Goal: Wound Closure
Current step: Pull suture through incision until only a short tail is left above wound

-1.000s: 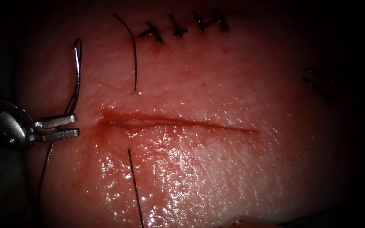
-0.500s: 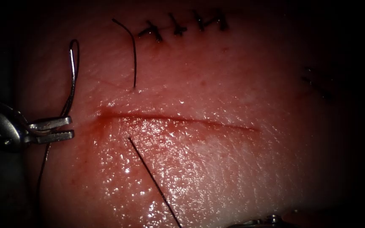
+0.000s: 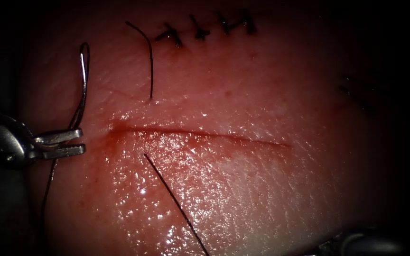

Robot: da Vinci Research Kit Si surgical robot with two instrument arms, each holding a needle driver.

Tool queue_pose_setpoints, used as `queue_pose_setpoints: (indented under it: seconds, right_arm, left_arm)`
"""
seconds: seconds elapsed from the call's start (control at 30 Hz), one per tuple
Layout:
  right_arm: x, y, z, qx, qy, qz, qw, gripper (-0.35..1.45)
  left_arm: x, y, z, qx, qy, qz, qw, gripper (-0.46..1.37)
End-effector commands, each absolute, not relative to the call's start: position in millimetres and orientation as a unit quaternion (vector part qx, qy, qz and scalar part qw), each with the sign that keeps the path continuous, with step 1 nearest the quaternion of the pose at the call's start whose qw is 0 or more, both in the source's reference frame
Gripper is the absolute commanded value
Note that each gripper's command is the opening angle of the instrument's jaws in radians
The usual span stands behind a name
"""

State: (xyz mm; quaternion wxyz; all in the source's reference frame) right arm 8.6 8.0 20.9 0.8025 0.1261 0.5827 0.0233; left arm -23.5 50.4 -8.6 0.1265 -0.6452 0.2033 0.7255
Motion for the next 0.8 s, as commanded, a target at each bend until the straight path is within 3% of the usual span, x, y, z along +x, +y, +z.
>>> queue_pose_setpoints:
  seconds: [0.03, 0.27, 0.43, 0.8]
  right_arm:
    - [8.7, 8.3, 21.3, 0.117, 0.589, 0.026, 0.799, 1.43]
    - [11.9, 11.0, 24.5, 0.083, 0.601, 0.007, 0.795, 1.4]
    - [15.7, 12.8, 27.5, 0.069, 0.613, -0.033, 0.787, 1.27]
    - [21.3, 14.5, 32.7, 0.05, 0.601, -0.076, 0.794, 1.28]
  left_arm:
    - [-23.4, 50.5, -8.7, -0.646, 0.201, 0.725, 0.124, -0.35]
    - [-23.4, 50.5, -8.7, -0.645, 0.201, 0.727, 0.125, -0.35]
    - [-23.5, 50.4, -8.7, -0.644, 0.201, 0.727, 0.125, -0.35]
    - [-23.4, 51.1, -8.7, -0.645, 0.201, 0.726, 0.126, -0.35]
